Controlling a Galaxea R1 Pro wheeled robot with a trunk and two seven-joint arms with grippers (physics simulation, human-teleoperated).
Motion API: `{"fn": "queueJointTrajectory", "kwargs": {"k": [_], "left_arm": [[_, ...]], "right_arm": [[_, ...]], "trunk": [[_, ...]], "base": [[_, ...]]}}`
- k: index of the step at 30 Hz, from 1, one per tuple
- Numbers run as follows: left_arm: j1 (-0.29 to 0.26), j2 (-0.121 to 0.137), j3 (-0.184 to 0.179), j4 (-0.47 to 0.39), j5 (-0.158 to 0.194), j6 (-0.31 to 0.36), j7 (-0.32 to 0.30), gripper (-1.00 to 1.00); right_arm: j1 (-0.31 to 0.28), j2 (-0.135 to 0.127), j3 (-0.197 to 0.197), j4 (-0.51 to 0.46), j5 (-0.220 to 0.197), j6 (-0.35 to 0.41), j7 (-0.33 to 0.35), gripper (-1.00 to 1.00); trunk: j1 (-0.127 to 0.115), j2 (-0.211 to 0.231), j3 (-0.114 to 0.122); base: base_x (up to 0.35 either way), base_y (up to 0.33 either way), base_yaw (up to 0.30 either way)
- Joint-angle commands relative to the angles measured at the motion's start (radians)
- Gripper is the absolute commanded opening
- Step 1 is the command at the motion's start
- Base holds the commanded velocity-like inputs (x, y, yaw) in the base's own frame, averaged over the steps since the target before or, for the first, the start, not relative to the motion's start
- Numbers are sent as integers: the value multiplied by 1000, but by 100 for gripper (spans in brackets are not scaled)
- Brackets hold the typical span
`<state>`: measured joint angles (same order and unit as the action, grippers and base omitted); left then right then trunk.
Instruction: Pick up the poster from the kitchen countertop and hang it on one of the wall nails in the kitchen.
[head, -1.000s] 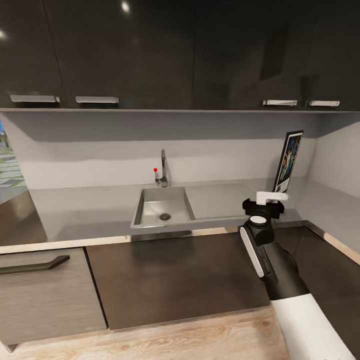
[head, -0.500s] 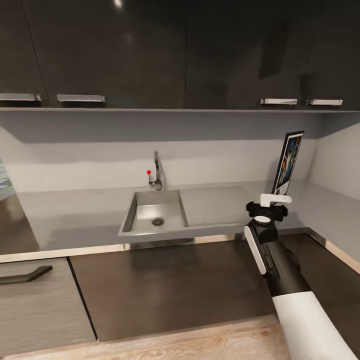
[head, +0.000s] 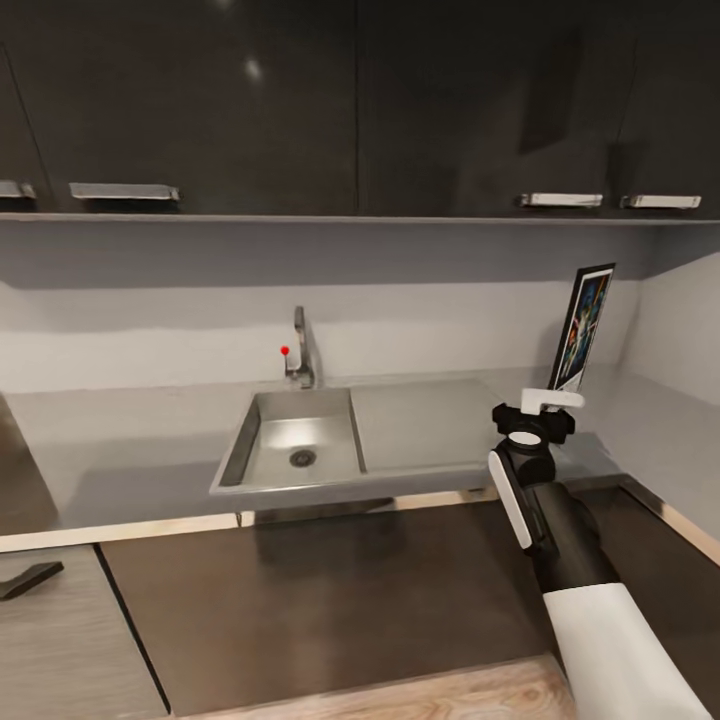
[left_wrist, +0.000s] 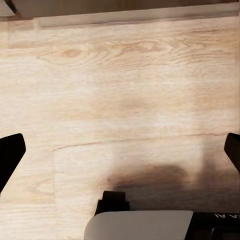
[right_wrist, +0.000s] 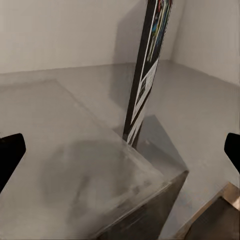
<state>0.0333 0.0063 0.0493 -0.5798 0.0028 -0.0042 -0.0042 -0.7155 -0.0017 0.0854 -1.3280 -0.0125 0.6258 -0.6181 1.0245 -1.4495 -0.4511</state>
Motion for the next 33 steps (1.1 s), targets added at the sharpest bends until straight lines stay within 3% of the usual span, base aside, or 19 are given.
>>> {"fn": "queueJointTrajectory", "kwargs": {"k": [1,19,33], "left_arm": [[0,0,2,-2,0,0,0,100],[0,0,4,-2,0,1,1,100],[0,0,18,-2,0,0,1,100]], "right_arm": [[-1,1,2,0,-1,-2,-6,100],[0,3,2,59,-1,-98,-8,100],[0,3,1,81,-1,-101,-8,100]], "trunk": [[1,0,-1],[1,0,-1],[1,0,-1]], "base": [[148,-2,0],[108,-82,0],[124,-124,0]]}}
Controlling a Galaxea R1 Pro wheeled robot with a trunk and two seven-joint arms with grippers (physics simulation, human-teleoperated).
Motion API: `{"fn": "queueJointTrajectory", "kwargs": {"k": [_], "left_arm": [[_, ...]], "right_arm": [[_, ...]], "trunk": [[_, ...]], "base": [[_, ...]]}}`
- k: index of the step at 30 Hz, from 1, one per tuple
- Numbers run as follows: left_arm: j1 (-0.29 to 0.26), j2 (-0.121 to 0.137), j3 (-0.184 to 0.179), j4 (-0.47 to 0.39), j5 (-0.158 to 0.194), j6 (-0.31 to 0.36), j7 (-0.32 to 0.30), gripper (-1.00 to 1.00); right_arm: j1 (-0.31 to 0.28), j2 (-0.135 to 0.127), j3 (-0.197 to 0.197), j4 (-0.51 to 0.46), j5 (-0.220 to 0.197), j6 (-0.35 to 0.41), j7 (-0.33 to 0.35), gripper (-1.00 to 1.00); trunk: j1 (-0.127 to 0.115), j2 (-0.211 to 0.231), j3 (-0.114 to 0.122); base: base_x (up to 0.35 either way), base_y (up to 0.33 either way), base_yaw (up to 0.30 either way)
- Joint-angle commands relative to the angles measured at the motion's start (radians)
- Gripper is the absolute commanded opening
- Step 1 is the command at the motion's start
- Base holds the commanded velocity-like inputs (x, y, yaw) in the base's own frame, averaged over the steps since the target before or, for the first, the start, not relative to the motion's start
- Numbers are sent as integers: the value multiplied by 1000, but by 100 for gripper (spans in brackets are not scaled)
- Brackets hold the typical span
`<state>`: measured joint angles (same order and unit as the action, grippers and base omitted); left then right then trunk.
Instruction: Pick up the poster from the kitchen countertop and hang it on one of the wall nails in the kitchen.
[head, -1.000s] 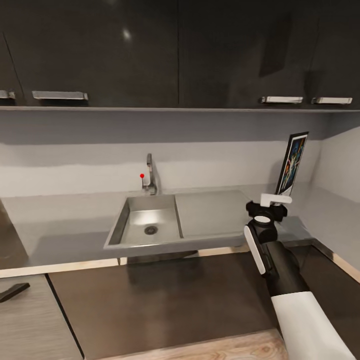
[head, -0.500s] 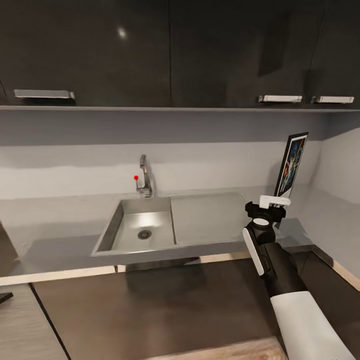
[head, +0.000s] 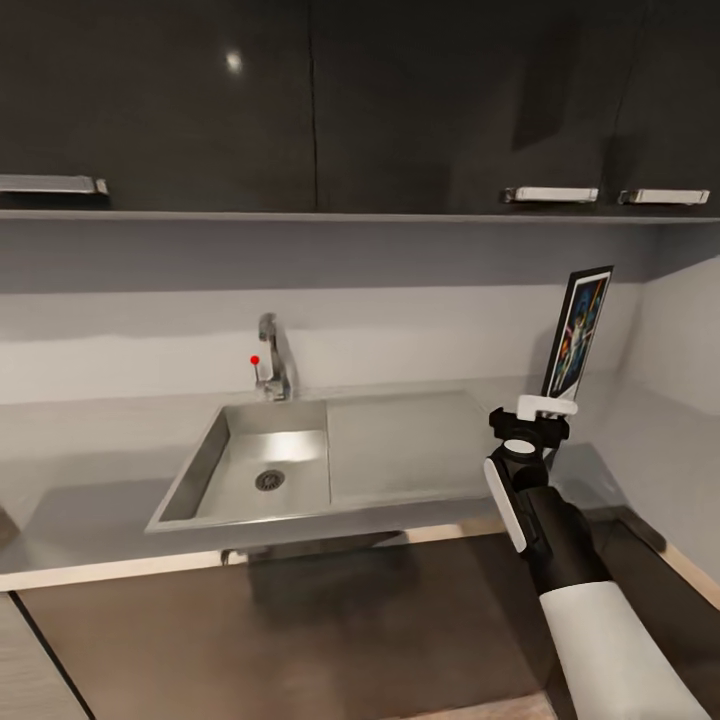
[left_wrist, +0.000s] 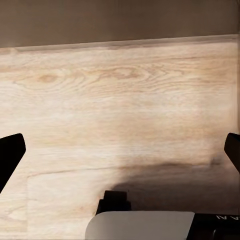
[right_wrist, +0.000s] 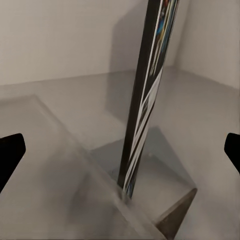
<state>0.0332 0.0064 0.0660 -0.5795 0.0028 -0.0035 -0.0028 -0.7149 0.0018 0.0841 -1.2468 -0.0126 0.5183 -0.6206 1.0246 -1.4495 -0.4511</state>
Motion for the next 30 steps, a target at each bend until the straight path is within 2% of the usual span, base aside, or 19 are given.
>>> {"fn": "queueJointTrajectory", "kwargs": {"k": [1,7,13,15,20,23,24,26,30], "left_arm": [[1,0,6,-2,0,-1,-1,100],[1,0,25,-2,0,-1,-2,100],[1,0,29,-2,0,-1,-2,100],[1,0,29,-2,0,-1,-2,100],[1,0,28,-2,0,-1,-2,100],[1,0,28,-2,0,-1,-2,100],[1,0,28,-2,1,-1,-2,100],[1,0,28,-2,0,-1,-2,100],[1,0,28,-2,1,-1,-2,100]], "right_arm": [[-1,0,2,-1,-1,6,-5,100],[0,0,2,0,-1,6,-5,100],[0,0,3,17,-1,2,-5,100],[-1,0,4,44,-1,-46,-7,100],[-1,0,3,66,-3,-62,-8,100],[-1,0,2,68,-33,-65,-9,100],[-1,0,2,68,-62,-67,-11,100],[-1,-1,1,67,-91,-68,-13,100],[-1,-3,1,65,-131,-80,-15,100]], "trunk": [[0,0,-1],[0,0,-1],[0,0,-1],[0,0,-1],[0,0,-1],[0,0,-1],[0,0,-1],[0,0,-1],[0,0,-1]], "base": [[178,-185,0],[69,-72,0],[60,-57,0],[6,-5,0],[2,-2,0],[0,0,0],[0,0,0],[0,0,0],[0,0,0]]}}
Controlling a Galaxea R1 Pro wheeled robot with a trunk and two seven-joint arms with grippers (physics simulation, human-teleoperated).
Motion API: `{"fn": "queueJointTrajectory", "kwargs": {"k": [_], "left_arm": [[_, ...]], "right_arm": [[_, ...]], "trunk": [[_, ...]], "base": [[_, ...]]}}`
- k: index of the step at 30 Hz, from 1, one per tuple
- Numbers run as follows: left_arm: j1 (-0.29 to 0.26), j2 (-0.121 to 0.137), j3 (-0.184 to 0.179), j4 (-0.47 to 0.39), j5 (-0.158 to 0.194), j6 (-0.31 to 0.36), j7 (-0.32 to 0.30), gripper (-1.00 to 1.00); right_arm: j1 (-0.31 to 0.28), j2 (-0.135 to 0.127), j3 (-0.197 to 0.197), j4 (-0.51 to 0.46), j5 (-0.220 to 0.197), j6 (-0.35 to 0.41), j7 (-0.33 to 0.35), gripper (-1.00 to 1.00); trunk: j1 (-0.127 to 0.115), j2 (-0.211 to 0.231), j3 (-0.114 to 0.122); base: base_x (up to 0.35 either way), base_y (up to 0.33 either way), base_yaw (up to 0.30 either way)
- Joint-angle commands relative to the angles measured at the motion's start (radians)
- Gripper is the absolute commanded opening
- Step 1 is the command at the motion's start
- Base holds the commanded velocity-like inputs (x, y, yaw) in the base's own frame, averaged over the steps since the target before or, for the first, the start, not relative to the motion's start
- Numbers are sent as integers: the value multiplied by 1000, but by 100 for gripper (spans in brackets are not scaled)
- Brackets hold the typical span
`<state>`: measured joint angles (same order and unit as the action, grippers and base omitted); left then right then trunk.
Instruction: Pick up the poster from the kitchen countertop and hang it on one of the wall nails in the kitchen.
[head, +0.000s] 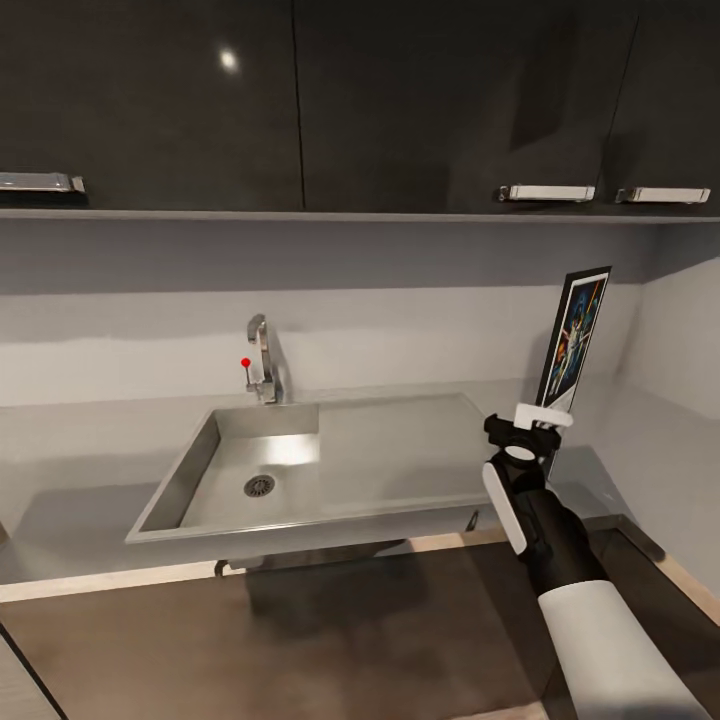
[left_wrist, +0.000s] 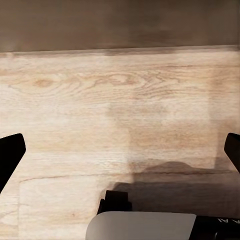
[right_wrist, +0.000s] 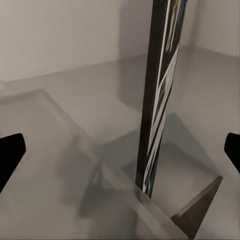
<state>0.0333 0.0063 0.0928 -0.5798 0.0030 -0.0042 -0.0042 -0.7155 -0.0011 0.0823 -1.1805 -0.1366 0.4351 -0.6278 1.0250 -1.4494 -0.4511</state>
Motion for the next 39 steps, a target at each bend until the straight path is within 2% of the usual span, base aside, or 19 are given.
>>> {"fn": "queueJointTrajectory", "kwargs": {"k": [1,17,39], "left_arm": [[0,0,1,-2,0,0,0,100],[0,0,1,-2,0,0,0,100],[0,0,2,-2,1,0,0,100]], "right_arm": [[-1,-1,2,0,-15,-7,-8,100],[-1,-1,2,1,-28,-30,-10,100],[-1,0,2,1,-28,-30,-44,100]], "trunk": [[0,-1,-1],[0,-1,-1],[0,-1,-1]], "base": [[0,0,0],[6,0,0],[114,-87,0]]}}
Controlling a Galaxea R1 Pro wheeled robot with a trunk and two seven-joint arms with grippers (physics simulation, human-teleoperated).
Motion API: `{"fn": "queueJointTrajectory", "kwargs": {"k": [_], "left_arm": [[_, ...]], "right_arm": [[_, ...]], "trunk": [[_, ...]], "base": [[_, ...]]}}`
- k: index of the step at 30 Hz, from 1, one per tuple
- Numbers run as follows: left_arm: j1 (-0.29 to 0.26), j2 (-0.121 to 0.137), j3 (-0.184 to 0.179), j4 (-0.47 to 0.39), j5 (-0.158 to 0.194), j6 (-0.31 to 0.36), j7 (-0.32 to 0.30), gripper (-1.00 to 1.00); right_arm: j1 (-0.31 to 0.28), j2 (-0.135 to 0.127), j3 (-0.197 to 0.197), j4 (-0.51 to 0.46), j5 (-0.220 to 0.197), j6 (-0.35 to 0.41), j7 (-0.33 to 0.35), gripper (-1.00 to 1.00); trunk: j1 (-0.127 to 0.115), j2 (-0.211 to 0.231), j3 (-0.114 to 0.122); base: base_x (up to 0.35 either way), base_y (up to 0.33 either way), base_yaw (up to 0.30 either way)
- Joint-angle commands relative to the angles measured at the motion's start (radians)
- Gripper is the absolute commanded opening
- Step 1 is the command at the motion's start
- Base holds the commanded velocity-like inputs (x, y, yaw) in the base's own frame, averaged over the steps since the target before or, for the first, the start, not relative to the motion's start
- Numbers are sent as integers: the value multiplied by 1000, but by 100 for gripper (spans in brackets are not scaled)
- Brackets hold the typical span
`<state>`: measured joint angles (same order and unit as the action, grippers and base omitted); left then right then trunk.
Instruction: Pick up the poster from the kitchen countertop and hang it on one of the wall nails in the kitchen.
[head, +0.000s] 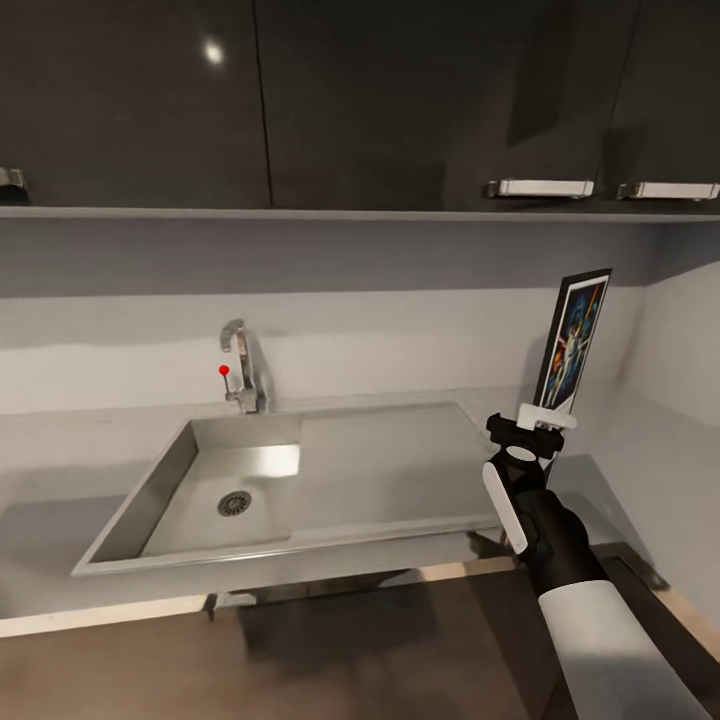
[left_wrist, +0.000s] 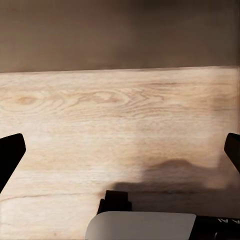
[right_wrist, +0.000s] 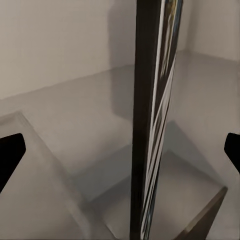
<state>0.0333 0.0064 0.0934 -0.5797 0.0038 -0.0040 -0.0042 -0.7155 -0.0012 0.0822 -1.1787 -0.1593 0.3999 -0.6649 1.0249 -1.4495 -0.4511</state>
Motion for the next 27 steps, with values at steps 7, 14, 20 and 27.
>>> {"fn": "queueJointTrajectory", "kwargs": {"k": [7,14,20,27], "left_arm": [[0,0,2,-2,1,0,0,100],[0,0,2,-2,0,0,0,100],[0,0,2,-2,0,-1,0,100],[0,0,2,-2,0,0,0,100]], "right_arm": [[-1,0,1,2,-5,5,-7,100],[-1,0,2,2,-5,5,-7,100],[-1,0,1,2,-6,5,-7,100],[-1,0,2,2,-6,5,-8,100]], "trunk": [[0,-1,-1],[0,-1,-1],[0,-1,-1],[0,-1,-1]], "base": [[74,-78,0],[98,-99,0],[13,-13,0],[2,-1,0]]}}
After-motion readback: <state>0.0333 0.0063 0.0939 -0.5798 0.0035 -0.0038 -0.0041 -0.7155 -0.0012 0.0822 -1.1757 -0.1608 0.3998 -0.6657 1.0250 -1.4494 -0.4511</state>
